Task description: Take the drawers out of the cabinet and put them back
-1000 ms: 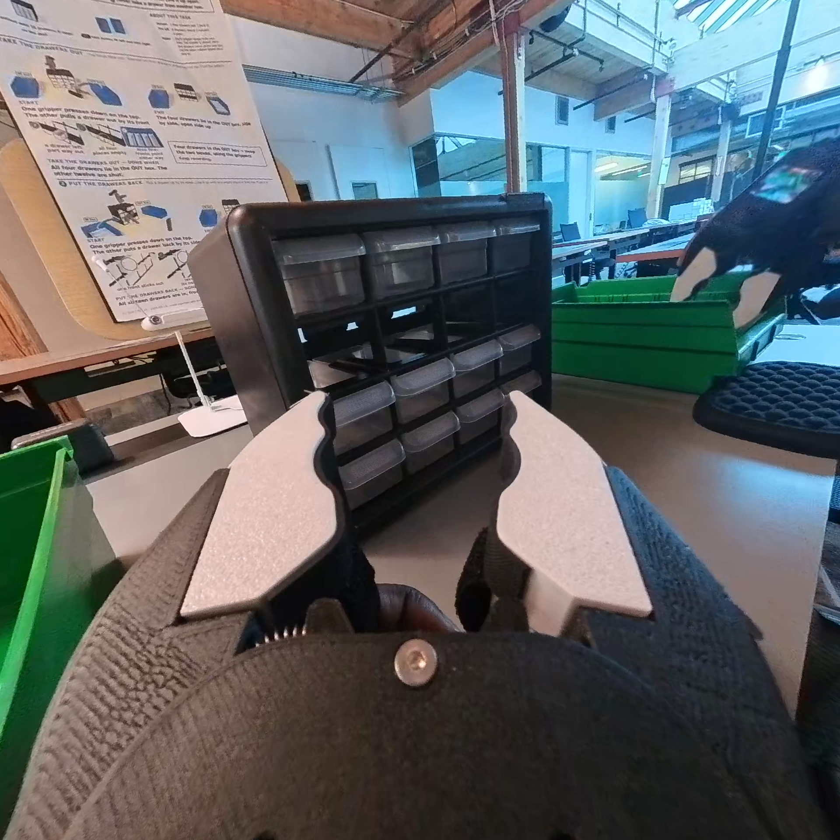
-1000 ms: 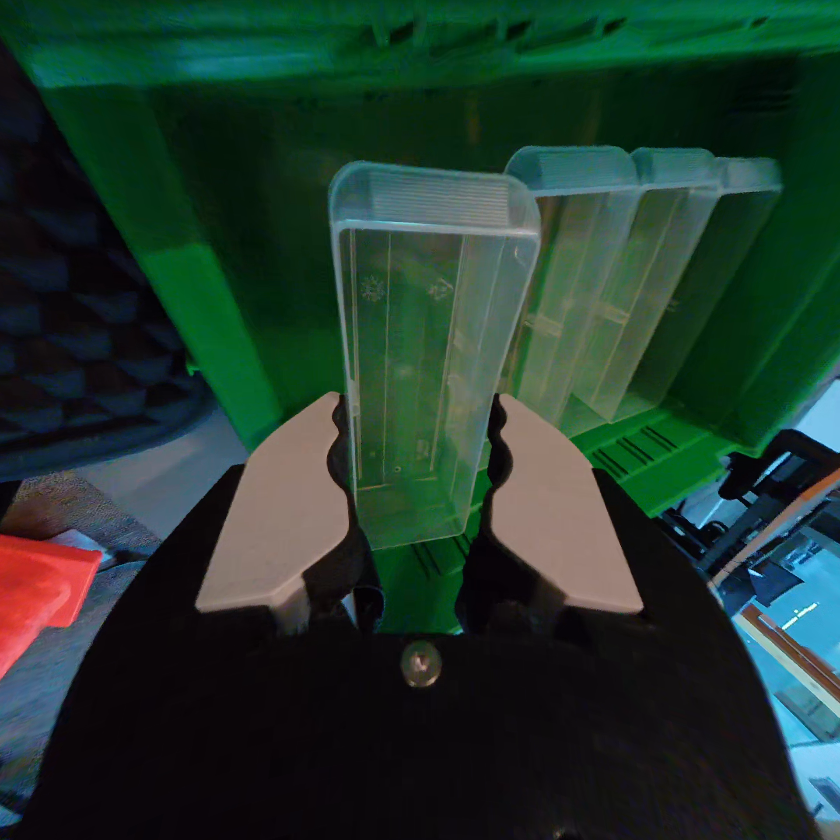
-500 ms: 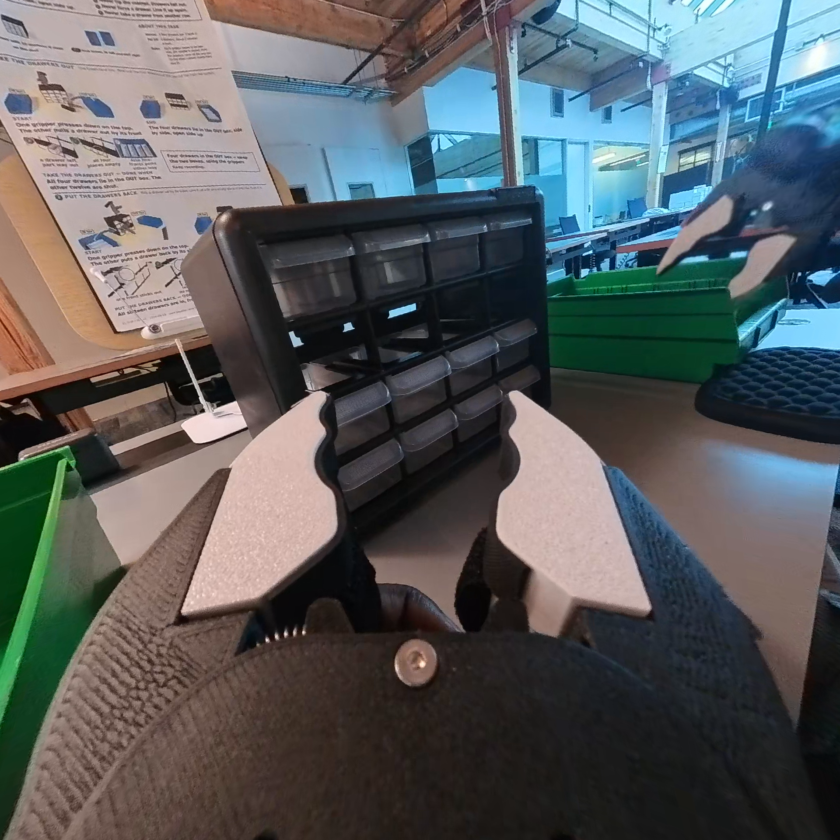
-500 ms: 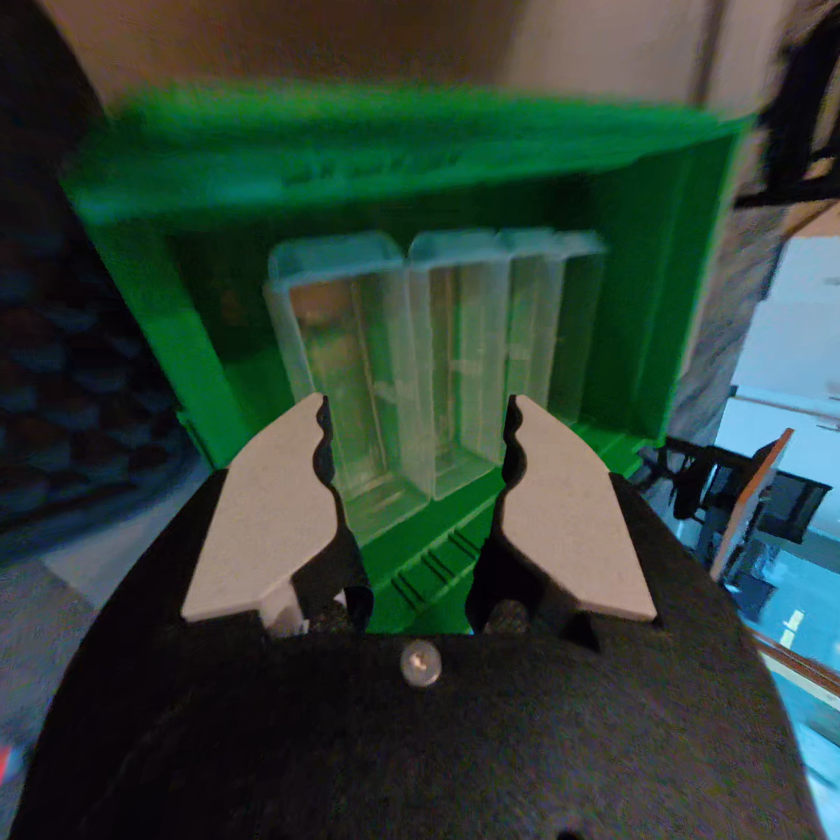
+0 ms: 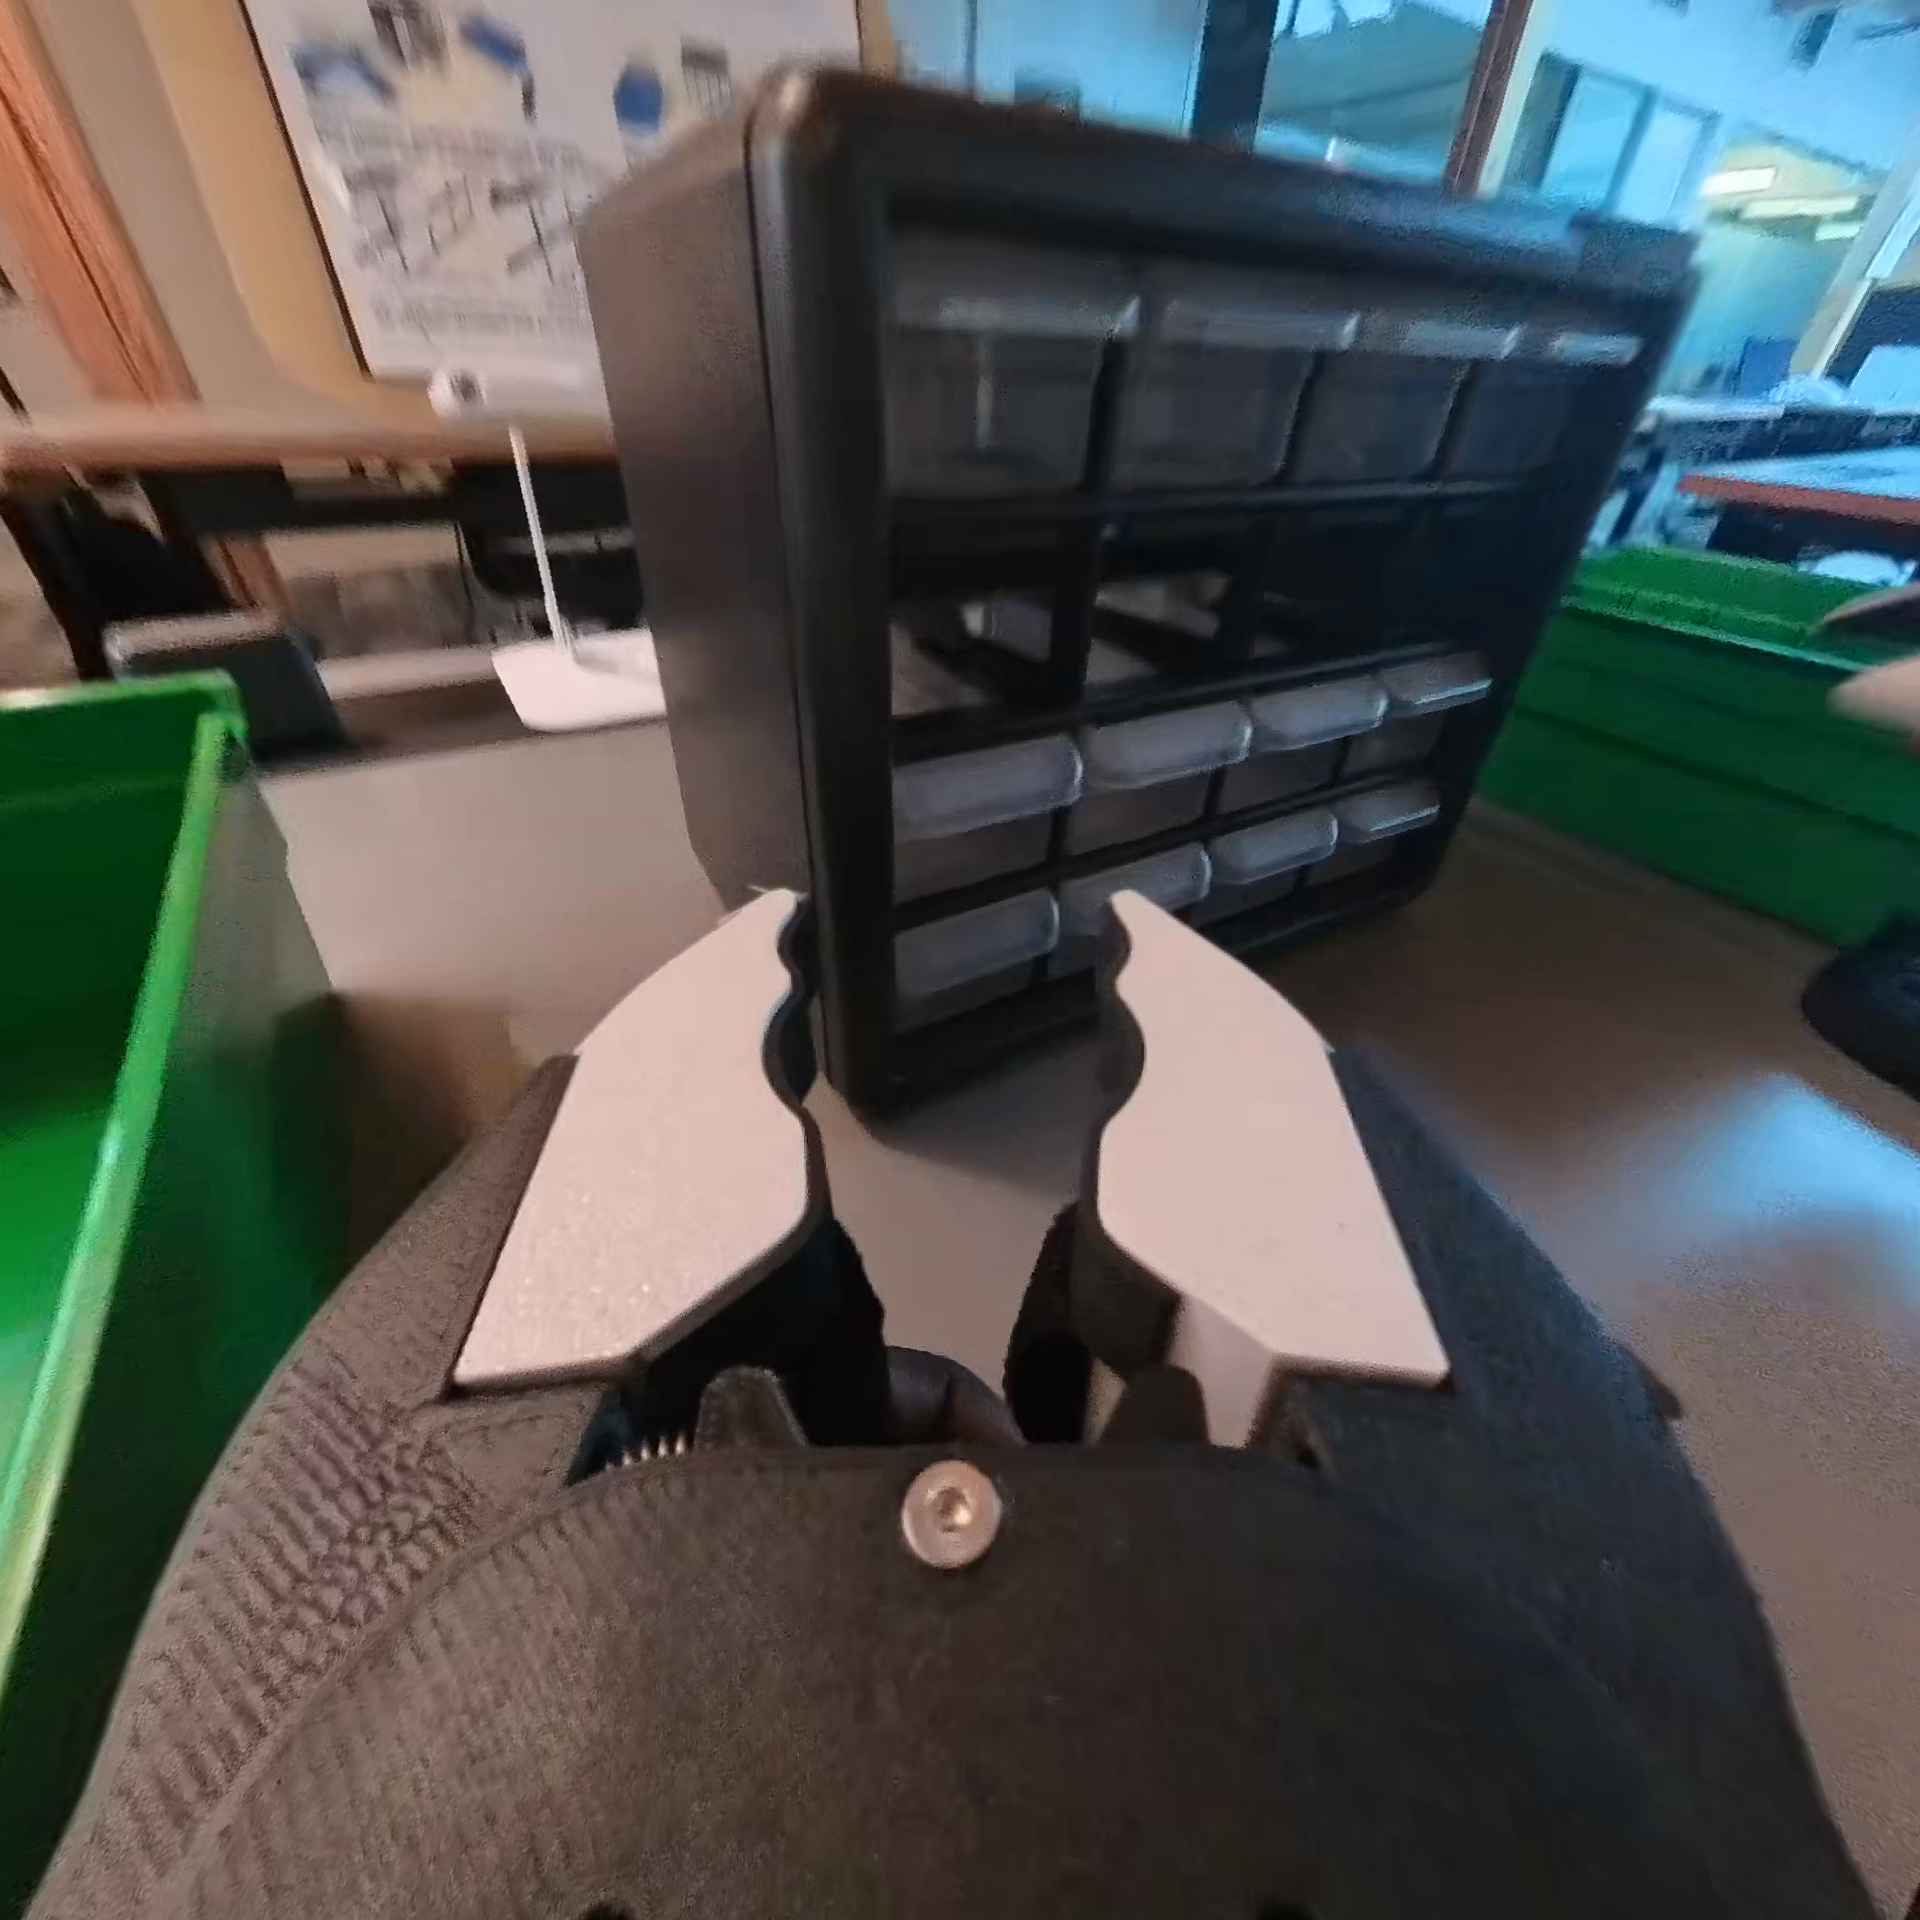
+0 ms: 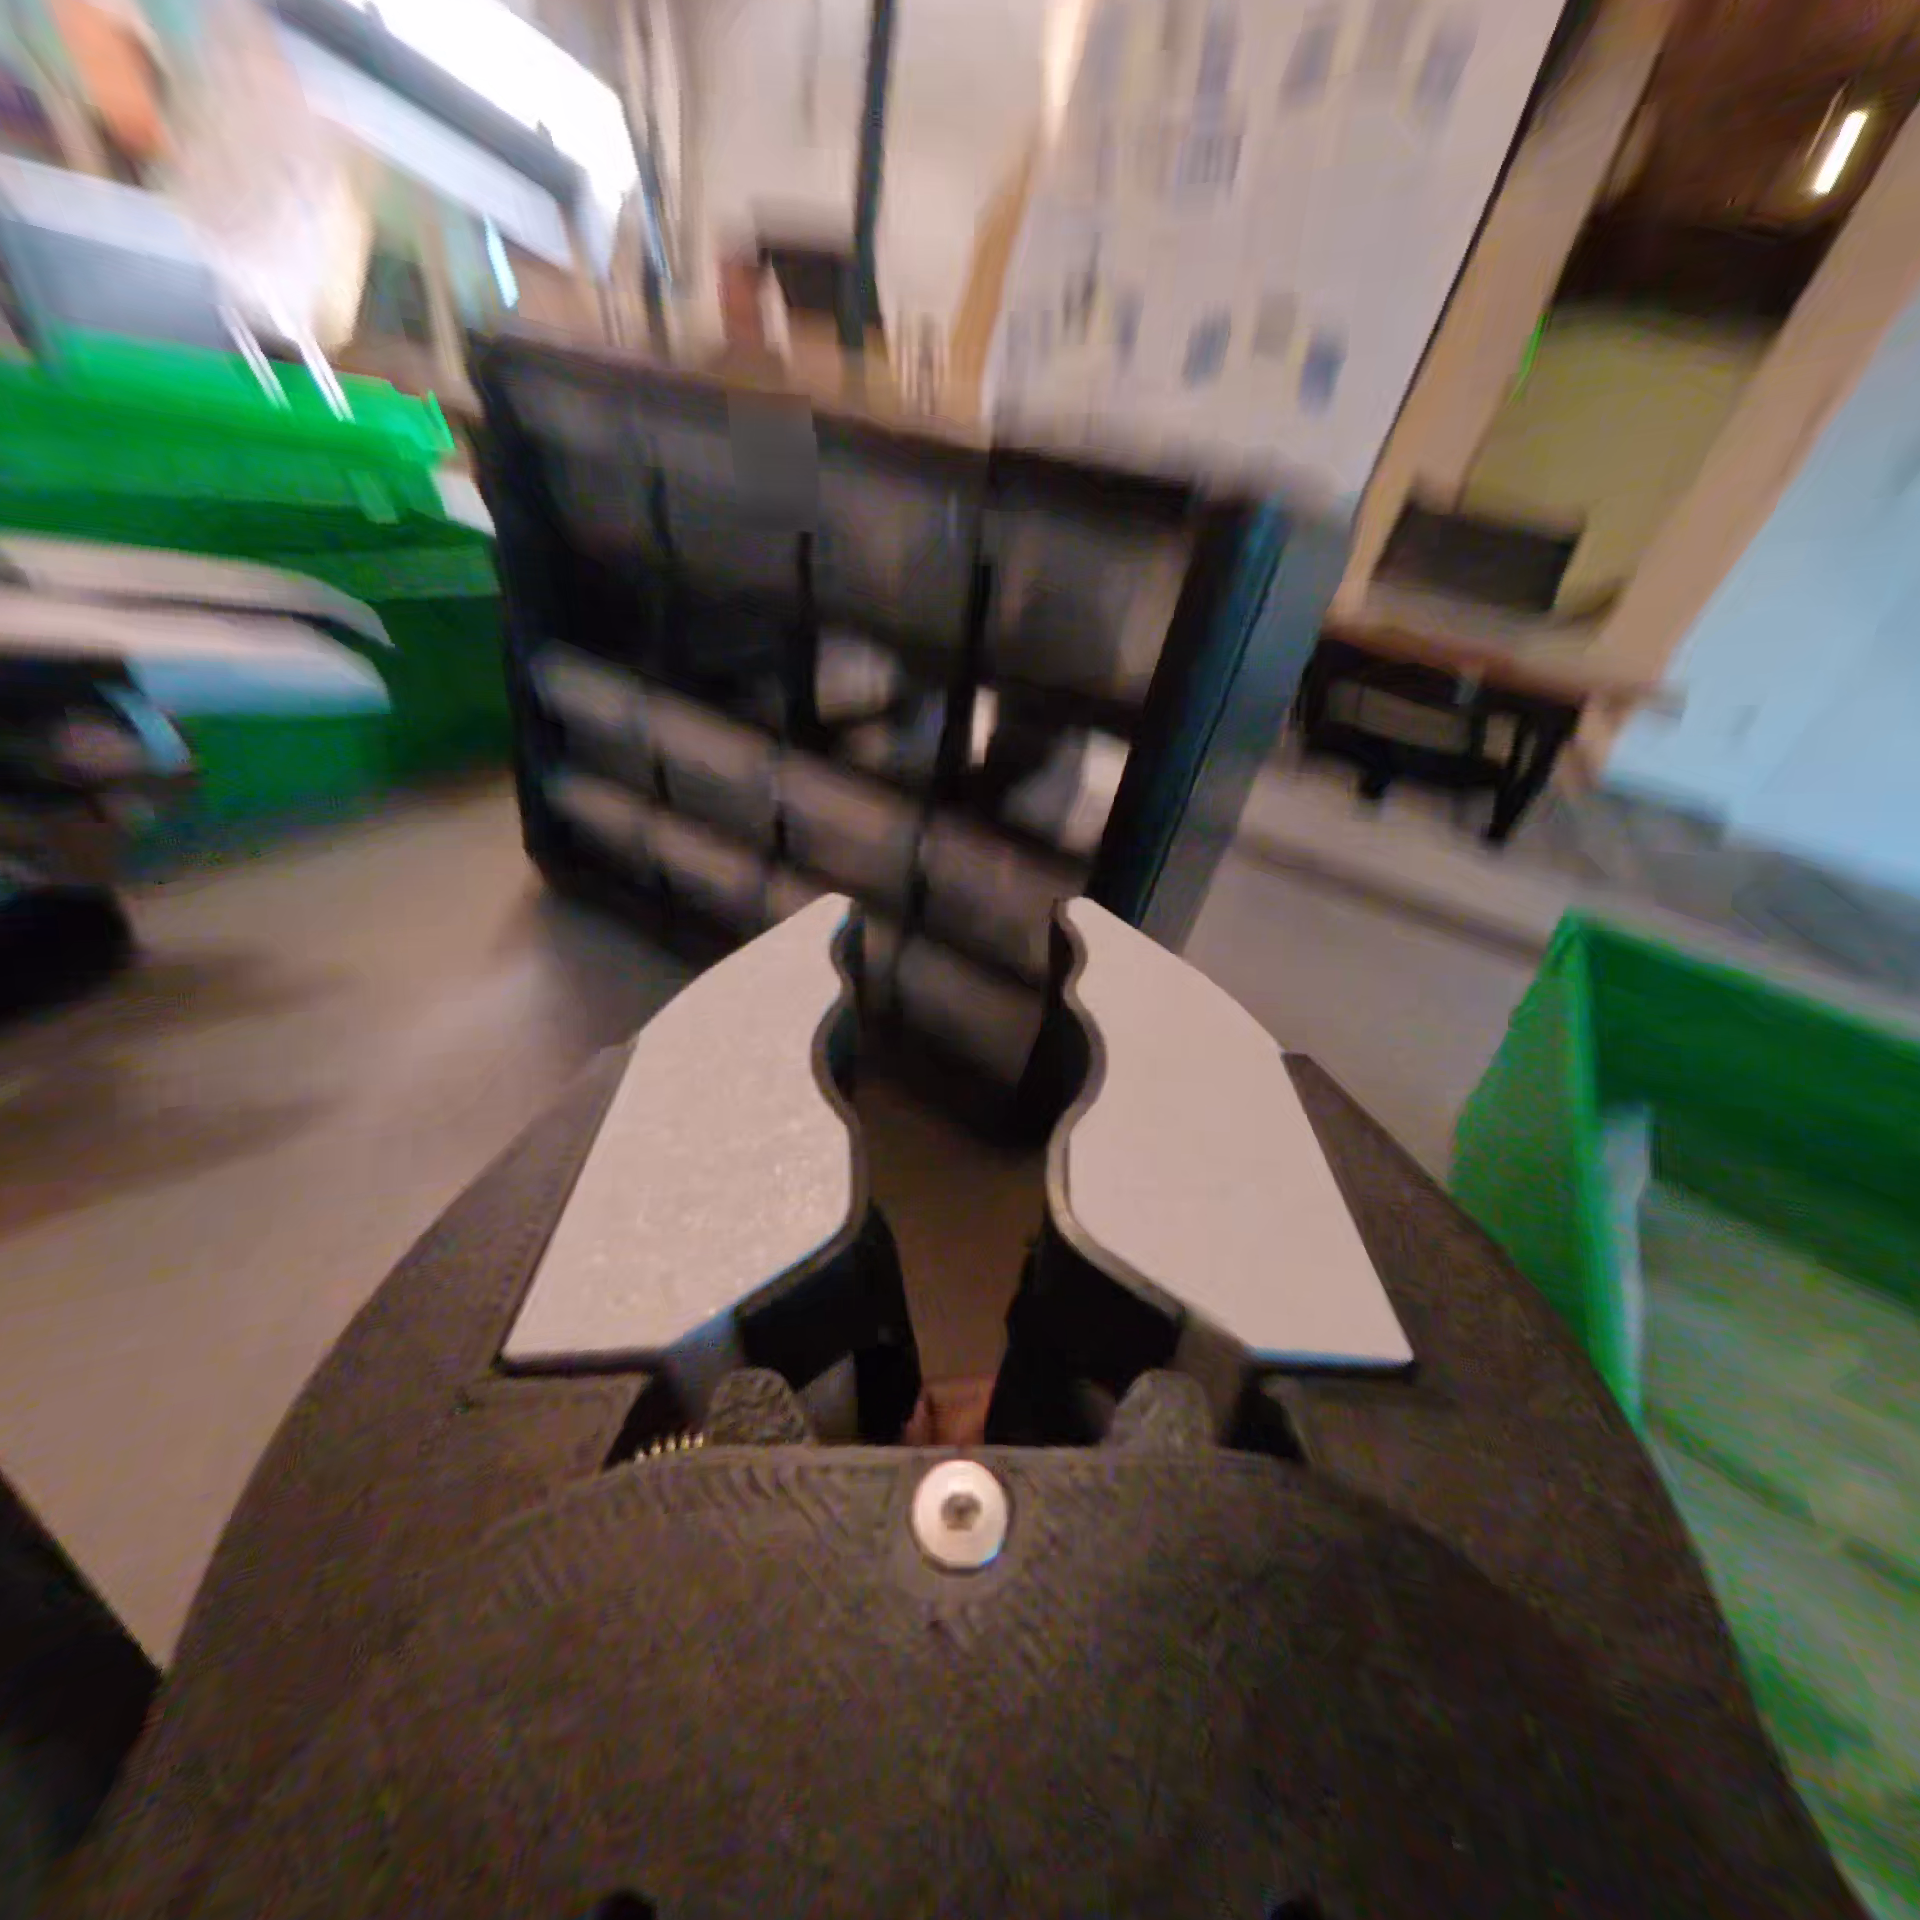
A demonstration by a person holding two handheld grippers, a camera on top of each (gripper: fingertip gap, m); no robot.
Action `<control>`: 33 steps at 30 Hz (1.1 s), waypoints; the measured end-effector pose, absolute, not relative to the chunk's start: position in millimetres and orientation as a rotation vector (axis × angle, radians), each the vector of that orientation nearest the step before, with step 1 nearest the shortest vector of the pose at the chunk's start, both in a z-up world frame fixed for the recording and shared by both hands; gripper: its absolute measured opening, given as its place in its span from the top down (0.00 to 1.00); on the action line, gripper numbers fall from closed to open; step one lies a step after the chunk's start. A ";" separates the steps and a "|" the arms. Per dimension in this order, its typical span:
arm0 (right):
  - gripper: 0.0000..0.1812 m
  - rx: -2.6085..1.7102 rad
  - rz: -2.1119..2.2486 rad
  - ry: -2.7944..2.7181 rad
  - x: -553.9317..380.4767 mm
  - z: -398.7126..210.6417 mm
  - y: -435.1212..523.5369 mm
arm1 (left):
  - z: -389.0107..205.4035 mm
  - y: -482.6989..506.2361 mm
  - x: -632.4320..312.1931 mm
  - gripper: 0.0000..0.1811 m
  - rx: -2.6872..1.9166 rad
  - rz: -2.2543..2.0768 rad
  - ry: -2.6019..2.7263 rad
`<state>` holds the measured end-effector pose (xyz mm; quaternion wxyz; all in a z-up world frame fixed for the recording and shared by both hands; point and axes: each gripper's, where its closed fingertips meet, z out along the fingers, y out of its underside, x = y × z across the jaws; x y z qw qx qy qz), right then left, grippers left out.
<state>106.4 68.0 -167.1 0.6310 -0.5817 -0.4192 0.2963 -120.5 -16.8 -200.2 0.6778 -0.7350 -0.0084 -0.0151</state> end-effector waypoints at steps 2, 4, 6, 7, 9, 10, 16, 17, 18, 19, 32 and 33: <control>0.82 -1.544 0.516 -1.062 88.0 -217.6 91.5 | -213.2 -7.4 -122.7 0.77 -1.751 -0.052 -0.027; 0.83 -1.703 0.434 -1.103 78.1 -246.0 109.7 | -223.7 1.2 -124.3 0.78 -1.828 -0.010 -0.001; 0.82 -1.774 0.390 -1.123 70.9 -252.6 121.7 | -229.4 10.0 -130.8 0.79 -1.857 0.108 0.035; 0.83 -1.782 0.348 -1.112 69.8 -252.7 130.4 | -231.7 14.3 -134.5 0.80 -1.858 0.177 0.061; 0.88 -1.786 0.294 -1.089 70.8 -253.3 142.3 | -243.2 21.0 -143.2 0.82 -1.897 0.290 0.090; 0.88 -1.807 0.298 -1.079 71.2 -257.6 145.1 | -249.6 23.7 -142.6 0.82 -1.928 0.291 0.110; 0.90 -1.864 0.378 -1.041 68.8 -268.0 154.6 | -261.9 29.9 -142.4 0.84 -1.988 0.309 0.148; 0.90 -1.867 0.386 -1.041 67.9 -269.0 155.8 | -262.4 30.1 -142.8 0.84 -1.989 0.326 0.154; 0.89 -1.868 0.387 -1.039 67.4 -269.7 156.8 | -262.7 30.3 -143.1 0.84 -1.990 0.338 0.159; 0.89 -1.865 0.377 -1.041 67.0 -270.2 158.1 | -263.3 30.6 -143.6 0.85 -1.993 0.345 0.163; 0.89 -1.830 0.296 -1.029 51.1 -272.7 184.5 | -264.6 60.5 -164.5 0.86 -1.997 0.432 0.167; 0.89 -1.828 0.295 -1.025 49.4 -272.8 186.8 | -264.8 63.9 -167.2 0.86 -1.997 0.439 0.165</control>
